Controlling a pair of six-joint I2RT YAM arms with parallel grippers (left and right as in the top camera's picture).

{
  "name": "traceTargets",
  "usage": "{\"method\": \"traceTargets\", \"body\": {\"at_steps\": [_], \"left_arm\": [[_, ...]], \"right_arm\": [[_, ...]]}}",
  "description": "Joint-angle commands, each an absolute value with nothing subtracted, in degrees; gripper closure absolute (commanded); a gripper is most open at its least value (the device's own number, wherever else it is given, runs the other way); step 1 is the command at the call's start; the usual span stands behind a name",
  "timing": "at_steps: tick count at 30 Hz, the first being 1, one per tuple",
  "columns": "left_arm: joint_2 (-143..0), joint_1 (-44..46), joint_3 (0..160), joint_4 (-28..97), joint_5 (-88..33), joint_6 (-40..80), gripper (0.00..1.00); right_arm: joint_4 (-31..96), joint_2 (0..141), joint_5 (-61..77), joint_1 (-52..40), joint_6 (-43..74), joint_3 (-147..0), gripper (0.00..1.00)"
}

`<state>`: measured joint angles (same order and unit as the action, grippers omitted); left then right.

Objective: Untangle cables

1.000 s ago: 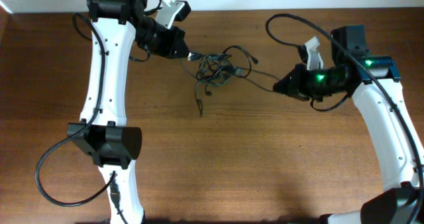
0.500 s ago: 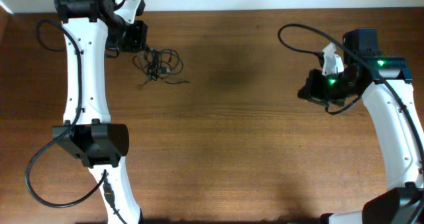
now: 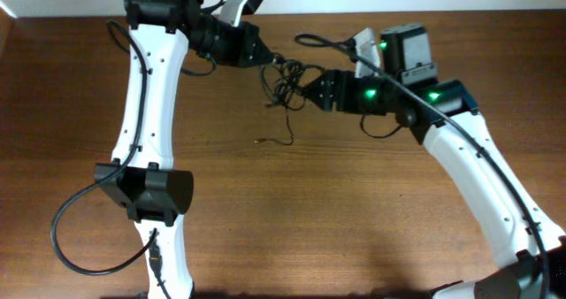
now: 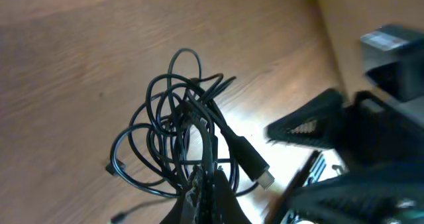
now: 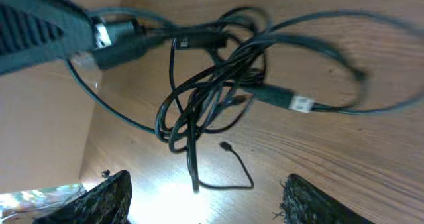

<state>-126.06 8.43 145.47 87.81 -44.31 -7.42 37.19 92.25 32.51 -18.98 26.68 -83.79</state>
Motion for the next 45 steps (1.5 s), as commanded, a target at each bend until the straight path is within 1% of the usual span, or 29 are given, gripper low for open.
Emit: {"method": "traceTargets", "body": {"at_steps": [1, 2, 6, 10, 12, 15, 17, 19, 21, 23, 24, 26, 29, 30, 32, 35, 38, 39, 41, 43, 44, 45], "left_arm": [[-125.7, 8.1, 146.7, 86.5, -48.9, -5.6, 1.0], [-125.7, 8.1, 146.7, 86.3, -48.9, -5.4, 1.0], [-125.7, 8.2, 146.7, 86.1, -49.0, -3.6, 1.0], [-125.7, 8.5, 146.7, 85.9, -53.5, -3.5, 1.0], [-125.7, 8.5, 146.7, 85.9, -56.1, -3.4, 1.0], [-125.7, 8.5, 146.7, 85.7, -54.5, -3.4, 1.0], [-125.7, 8.1, 146.7, 84.6, -47.7, -3.4, 1.0], [-125.7, 7.7, 146.7, 83.9, -36.0, -3.4, 1.0], [-125.7, 7.3, 146.7, 83.5, -24.7, -3.4, 1.0], [-125.7, 7.2, 146.7, 83.4, -16.9, -3.4, 1.0], [-125.7, 7.2, 146.7, 83.4, -13.4, -3.4, 0.96], [-125.7, 7.2, 146.7, 83.6, -7.6, -3.4, 0.82], [-125.7, 7.2, 146.7, 83.6, -6.1, -3.5, 0.66], [-125.7, 7.2, 146.7, 83.6, -5.9, -3.5, 0.57], [-125.7, 7.1, 146.7, 84.1, -5.5, -3.4, 0.48], [-125.7, 7.1, 146.7, 86.3, -6.7, -3.5, 0.48], [-125.7, 6.6, 146.7, 85.7, -10.8, -3.5, 0.42], [-125.7, 5.7, 146.7, 85.2, -13.2, -3.5, 0.41], [-125.7, 4.2, 146.7, 85.1, -15.4, -3.5, 0.41], [-125.7, 2.9, 146.7, 85.4, -15.8, -3.4, 0.38], [-125.7, 2.4, 146.7, 85.7, -15.8, -3.5, 0.36], [-125.7, 2.4, 146.7, 85.8, -15.7, -3.5, 0.35]], "right_arm": [[36.5, 94.9, 30.8, -20.5, 28.0, -83.9, 0.35], [36.4, 95.3, 30.7, -20.6, 27.9, -83.9, 0.39], [36.2, 97.6, 30.8, -20.7, 28.6, -83.9, 0.44], [31.0, 99.0, 29.9, -20.7, 30.1, -83.9, 0.55], [30.1, 99.5, 26.4, -20.7, 32.4, -83.9, 0.67], [30.0, 99.6, 25.6, -20.7, 32.4, -83.9, 0.96], [30.7, 98.9, 25.6, -20.2, 32.4, -83.9, 0.96], [32.8, 96.8, 25.2, -19.4, 32.4, -83.9, 0.96], [37.8, 93.5, 22.2, -18.2, 31.7, -83.9, 0.96], [42.3, 90.8, 21.2, -16.7, 30.0, -83.9, 0.96], [45.0, 89.4, 21.1, -15.8, 28.9, -83.9, 0.96], [50.2, 87.5, 21.1, -14.5, 26.4, -83.9, 0.96], [56.2, 86.7, 20.4, -13.8, 23.7, -83.9, 0.96], [58.0, 86.7, 18.8, -13.7, 22.4, -83.9, 0.96], [60.7, 86.8, 16.6, -13.4, 21.1, -83.9, 0.96], [59.4, 86.8, 18.4, -14.7, 21.5, -83.9, 0.96], [53.8, 86.8, 21.5, -19.1, 24.3, -83.9, 0.96], [51.5, 87.1, 21.6, -21.9, 24.5, -83.9, 0.96], [51.2, 89.3, 19.4, -25.5, 25.1, -83.9, 0.96], [50.7, 93.2, 17.3, -28.5, 26.4, -83.8, 0.96], [49.4, 96.0, 17.6, -29.5, 26.4, -83.8, 0.86], [49.0, 97.1, 17.8, -29.6, 26.4, -83.8, 0.43]]}}
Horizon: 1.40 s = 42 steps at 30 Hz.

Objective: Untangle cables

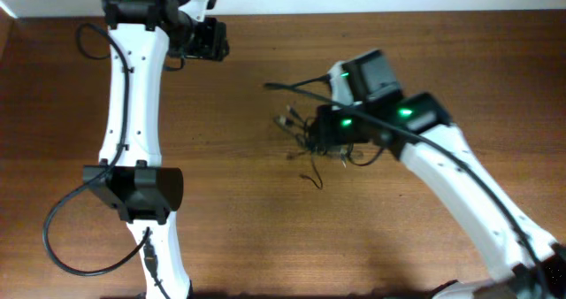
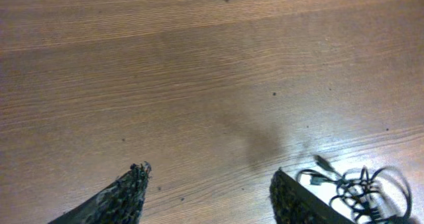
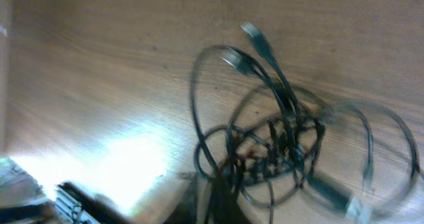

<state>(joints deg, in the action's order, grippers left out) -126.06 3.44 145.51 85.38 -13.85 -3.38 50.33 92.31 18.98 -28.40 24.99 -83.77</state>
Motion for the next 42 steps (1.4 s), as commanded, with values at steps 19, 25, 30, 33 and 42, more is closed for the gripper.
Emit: {"method": "traceTargets", "body": {"at_steps": [19, 25, 30, 33, 42], "left_arm": [[-125.8, 23.9, 123.5, 94.9, -18.3, -28.7, 0.47], [-125.8, 28.4, 109.7, 84.5, -19.4, -32.1, 0.48], [-125.9, 29.1, 106.9, 82.7, -23.1, -33.3, 0.48], [-125.9, 29.1, 102.8, 79.5, -23.1, -33.3, 0.51], [-125.9, 29.1, 99.0, 72.0, -23.1, -33.2, 1.0]], "right_arm": [[72.6, 97.4, 19.2, 3.0, 13.7, -97.8, 0.01], [72.7, 97.4, 19.2, 3.0, 13.7, -97.8, 0.01], [72.7, 97.5, 19.2, 3.0, 13.7, -97.8, 0.01], [72.7, 97.5, 19.2, 3.0, 13.7, -97.8, 0.01], [72.7, 97.5, 19.2, 3.0, 13.7, -97.8, 0.01]]}}
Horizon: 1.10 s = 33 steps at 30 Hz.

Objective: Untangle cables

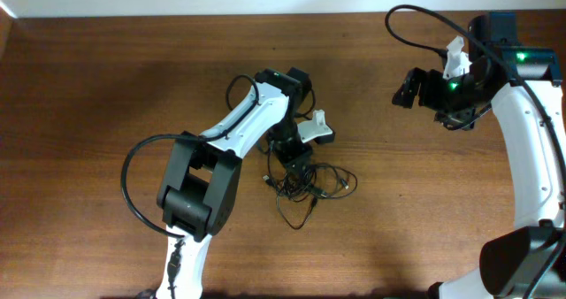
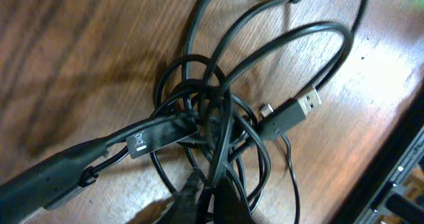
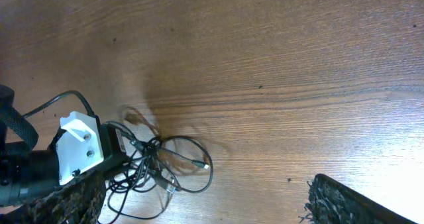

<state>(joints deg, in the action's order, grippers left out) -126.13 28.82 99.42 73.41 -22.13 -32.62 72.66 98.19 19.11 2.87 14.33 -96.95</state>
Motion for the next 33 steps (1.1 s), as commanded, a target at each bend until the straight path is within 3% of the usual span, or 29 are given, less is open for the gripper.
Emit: {"method": "traceTargets", "body": {"at_steps": [1, 4, 9, 12, 17, 22, 28, 31, 33], "left_arm": [[-125.9, 28.9, 100.5, 71.9, -23.1, -31.8, 1.0], [-125.9, 26.9, 109.0, 74.6, -23.9, -26.8, 1.0], [-125.9, 21.1, 128.2, 78.5, -35.9, -19.2, 1.0], [-125.9, 18.7, 133.1, 78.5, -39.7, -12.1, 1.0], [-125.9, 14.5, 134.4, 76.4, -53.0, -2.1, 1.0], [-125.9, 10.5, 134.4, 75.3, -73.4, -2.1, 1.0], [-125.9, 10.2, 134.4, 75.2, -88.8, -2.1, 1.0], [-125.9, 10.2, 134.4, 75.2, -90.2, -1.2, 1.0], [-125.9, 10.2, 134.4, 74.7, -90.2, 1.4, 1.0]], "right_arm": [[72.7, 97.5, 19.3, 3.0, 13.7, -97.8, 0.01], [72.6, 97.5, 20.9, 3.0, 13.7, -97.8, 0.01], [70.6, 97.5, 31.2, 2.7, 10.9, -97.8, 0.0], [66.4, 97.5, 35.9, 0.1, 10.9, -97.8, 0.06], [56.6, 97.8, 33.8, -8.6, 20.1, -97.8, 0.18], [48.4, 97.9, 25.3, -16.3, 27.5, -97.7, 0.2], [42.2, 101.0, 24.1, -18.2, 32.3, -97.7, 0.24], [37.6, 101.5, 25.4, -18.9, 34.1, -97.7, 0.28], [36.6, 101.6, 23.2, -19.1, 37.2, -97.7, 0.45]]}}
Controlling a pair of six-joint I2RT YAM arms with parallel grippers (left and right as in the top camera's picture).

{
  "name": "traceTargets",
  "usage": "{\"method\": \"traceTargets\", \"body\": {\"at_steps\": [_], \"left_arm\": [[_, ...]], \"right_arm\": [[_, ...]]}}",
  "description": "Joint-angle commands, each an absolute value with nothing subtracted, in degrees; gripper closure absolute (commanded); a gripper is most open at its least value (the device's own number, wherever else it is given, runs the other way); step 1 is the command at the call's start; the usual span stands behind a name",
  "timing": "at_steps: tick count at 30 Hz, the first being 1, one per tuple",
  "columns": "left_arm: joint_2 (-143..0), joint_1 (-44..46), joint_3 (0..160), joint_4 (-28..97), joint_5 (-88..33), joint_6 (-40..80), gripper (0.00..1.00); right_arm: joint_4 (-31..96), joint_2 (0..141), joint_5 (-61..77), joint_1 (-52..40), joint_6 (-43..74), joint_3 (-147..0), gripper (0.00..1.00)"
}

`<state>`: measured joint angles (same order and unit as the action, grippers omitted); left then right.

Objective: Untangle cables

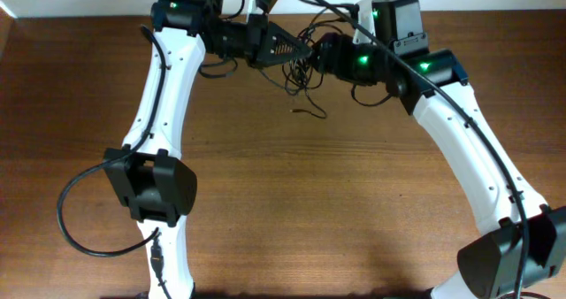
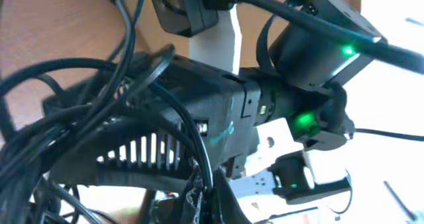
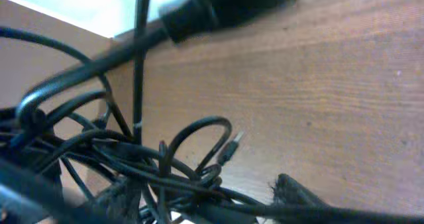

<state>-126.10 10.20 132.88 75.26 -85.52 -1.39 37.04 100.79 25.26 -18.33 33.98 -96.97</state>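
A tangle of black cables [image 1: 303,65] hangs above the far edge of the table, between my two grippers. My left gripper [image 1: 299,46] is shut on a strand of it; in the left wrist view that strand runs into the pinched jaws [image 2: 211,201]. The right gripper [image 1: 321,58] faces it from the right, open, its fingers [image 3: 298,187] wide apart with loops of the cables [image 3: 165,164] lying across the gap. A USB plug [image 3: 228,148] sticks out of the bundle. One loose end [image 1: 311,111] trails on the table below.
The brown wooden table [image 1: 354,202] stretches toward the front under both arms. A white wall borders its far edge just behind the grippers. The left arm's own black cable loop [image 1: 71,228] lies at the front left.
My left gripper, then shut on the bundle at the table's middle, now holds it up at the far edge. The right gripper, then open at the far right, now brackets the bundle.
First my left gripper held the tangle at the far edge with the right one open beside it. Then the right was shut on it mid-table, the left open and away. Then the left held it mid-table. Now both meet at the far edge again.
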Motion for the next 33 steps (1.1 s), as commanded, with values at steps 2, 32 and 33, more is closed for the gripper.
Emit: {"method": "traceTargets", "body": {"at_steps": [2, 32, 33], "left_arm": [[-125.9, 9.9, 134.4, 72.0, -90.2, 5.6, 1.0], [-125.9, 5.0, 135.3, 87.4, -39.9, -19.4, 1.0], [-125.9, 6.0, 135.3, 87.3, -43.5, -19.4, 1.0]], "right_arm": [[37.8, 101.7, 20.6, -19.1, 37.6, -97.7, 0.7], [78.9, 101.6, 29.5, -0.3, -1.9, -97.7, 0.38], [79.1, 101.6, 33.1, -0.3, -3.7, -97.8, 0.3]]}}
